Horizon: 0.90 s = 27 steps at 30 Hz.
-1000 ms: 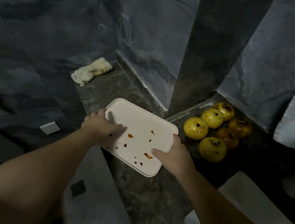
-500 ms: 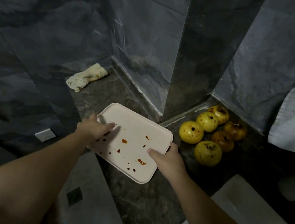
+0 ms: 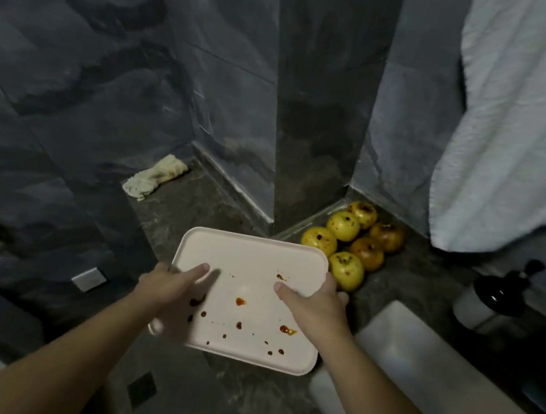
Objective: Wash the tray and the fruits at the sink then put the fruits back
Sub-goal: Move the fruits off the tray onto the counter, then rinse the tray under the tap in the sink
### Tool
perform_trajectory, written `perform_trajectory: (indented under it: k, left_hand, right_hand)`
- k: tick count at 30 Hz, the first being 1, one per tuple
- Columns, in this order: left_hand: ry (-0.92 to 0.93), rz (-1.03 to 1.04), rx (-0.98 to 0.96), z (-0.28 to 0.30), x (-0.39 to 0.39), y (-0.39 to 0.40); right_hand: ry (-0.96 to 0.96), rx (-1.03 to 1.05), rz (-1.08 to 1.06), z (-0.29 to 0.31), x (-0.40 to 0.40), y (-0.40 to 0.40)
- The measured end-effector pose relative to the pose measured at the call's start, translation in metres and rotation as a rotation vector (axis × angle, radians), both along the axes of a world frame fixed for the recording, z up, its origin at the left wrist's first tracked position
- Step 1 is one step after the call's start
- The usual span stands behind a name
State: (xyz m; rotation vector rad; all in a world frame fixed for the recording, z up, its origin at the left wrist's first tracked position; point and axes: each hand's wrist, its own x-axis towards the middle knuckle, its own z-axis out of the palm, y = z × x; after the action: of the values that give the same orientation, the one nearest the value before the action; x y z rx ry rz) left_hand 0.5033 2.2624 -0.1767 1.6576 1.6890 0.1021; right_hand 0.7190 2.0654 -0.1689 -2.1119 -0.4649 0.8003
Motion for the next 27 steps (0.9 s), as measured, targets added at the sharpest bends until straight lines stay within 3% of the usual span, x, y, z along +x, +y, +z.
perform_trajectory:
  k: [10, 12, 19, 23, 27]
  left_hand:
    - [-0.166, -0.305, -0.144, 0.046, 0.065, -0.156]
    - [-0.128, -0.41, -0.143, 0.047, 0.086, -0.181]
    - [-0.075, -0.625, -0.267, 0.017, 0.151, -0.235]
    - [-0.077, -0.697, -0.292, -0.001, 0.188, -0.251]
    - [-0.101, -0.735, -0.265, -0.027, 0.208, -0.257]
  right_hand:
    - [-0.063, -0.041, -0.321, 0.015, 0.023, -0.191]
    - [-0.077, -0.029, -0.359, 0.015, 0.03, -0.222]
    - [0.013, -0.05, -0.562, -0.014, 0.039, -0.318]
    - [0.163, -0.125, -0.695, -0.037, 0.051, -0.34]
    - [0.171, -0.109, -0.751, -0.057, 0.06, -0.346]
